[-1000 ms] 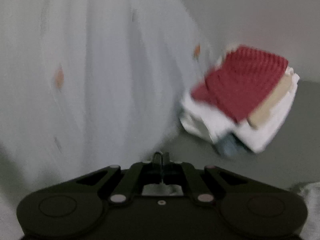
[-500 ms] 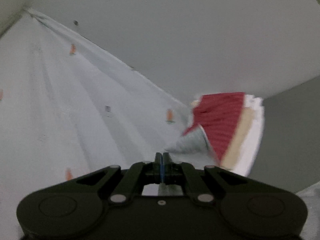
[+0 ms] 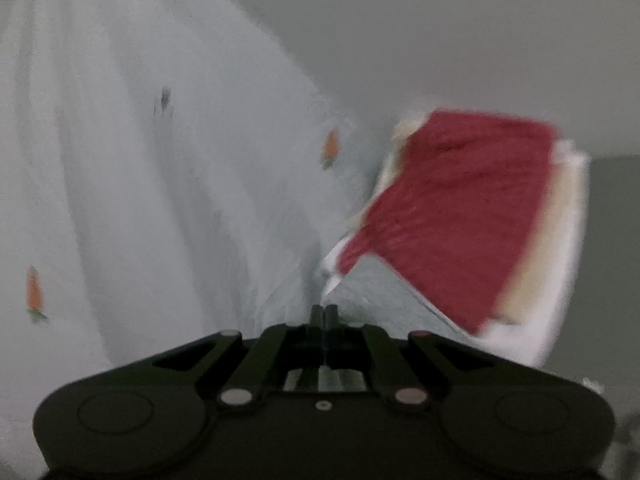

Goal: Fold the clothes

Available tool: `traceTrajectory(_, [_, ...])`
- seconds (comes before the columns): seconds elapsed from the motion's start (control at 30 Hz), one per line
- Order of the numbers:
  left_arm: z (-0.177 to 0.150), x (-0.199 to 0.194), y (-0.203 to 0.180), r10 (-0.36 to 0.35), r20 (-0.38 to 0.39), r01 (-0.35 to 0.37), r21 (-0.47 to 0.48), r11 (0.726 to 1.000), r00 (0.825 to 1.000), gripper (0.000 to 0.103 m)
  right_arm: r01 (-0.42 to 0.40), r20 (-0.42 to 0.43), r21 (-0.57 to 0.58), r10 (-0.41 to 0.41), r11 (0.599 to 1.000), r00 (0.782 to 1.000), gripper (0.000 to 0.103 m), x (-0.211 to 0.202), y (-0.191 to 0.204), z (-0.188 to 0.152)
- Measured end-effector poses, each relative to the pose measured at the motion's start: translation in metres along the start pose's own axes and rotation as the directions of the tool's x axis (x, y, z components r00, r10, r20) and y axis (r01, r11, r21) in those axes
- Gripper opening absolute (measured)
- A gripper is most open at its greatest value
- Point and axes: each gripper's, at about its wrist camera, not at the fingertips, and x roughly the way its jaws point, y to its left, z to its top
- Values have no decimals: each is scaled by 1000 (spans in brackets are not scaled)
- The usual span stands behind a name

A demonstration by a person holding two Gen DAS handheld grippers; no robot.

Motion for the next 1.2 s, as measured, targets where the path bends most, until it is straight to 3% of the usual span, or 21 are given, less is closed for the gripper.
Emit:
traceTrajectory(0.1, [8, 23, -24, -4, -22, 5, 46, 999, 1000, 0, -12, -40, -11, 12, 1000, 999, 1, 65, 27, -11])
traceTrajectory(0.13, [4, 24, -31, -12, -33, 15, 85, 996, 999, 0, -8, -53, -17, 8, 1000, 999, 7, 84, 34, -14])
traceTrajectory(0.23, [-9, 26, -49, -27, -61, 39, 203, 978, 998, 3, 33, -87, -64, -38, 997, 995, 39, 110, 44, -28])
traceTrajectory(0.27, [-18, 24, -48, -17, -77, 34, 234, 972, 997, 9, 35, -88, -97, -43, 995, 995, 42, 107, 45, -35])
traceTrajectory(0.33, [-33, 20, -43, 6, -115, 25, 269, 963, 993, 18, 24, -113, -184, -46, 983, 993, 42, 98, 43, -51])
traceTrajectory(0.47, [-59, 7, -13, 17, -200, 21, 188, 982, 980, 27, -50, -243, -266, -17, 963, 970, 38, 63, 17, -97])
traceTrajectory(0.57, [-75, -9, 11, 4, -227, 19, 100, 995, 974, 36, -93, -343, -173, 29, 981, 939, 32, 34, -9, -130])
traceTrajectory(0.67, [-87, -26, 23, 5, -235, 12, 70, 997, 972, 42, -118, -416, -47, 88, 992, 905, 23, 7, -29, -164])
traceTrajectory(0.83, [-97, -37, 34, -23, -253, 30, 22, 999, 967, 49, -138, -487, 156, 198, 978, 851, 16, -25, -43, -217])
traceTrajectory(0.97, [-100, -39, 38, -32, -258, 32, -2, 999, 966, 50, -153, -586, 154, 215, 976, 781, 16, -38, -27, -254])
traceTrajectory(1.2, [-109, -41, 50, -87, -297, 61, -97, 993, 951, 51, -107, -680, 162, 190, 981, 708, 17, -44, -16, -288])
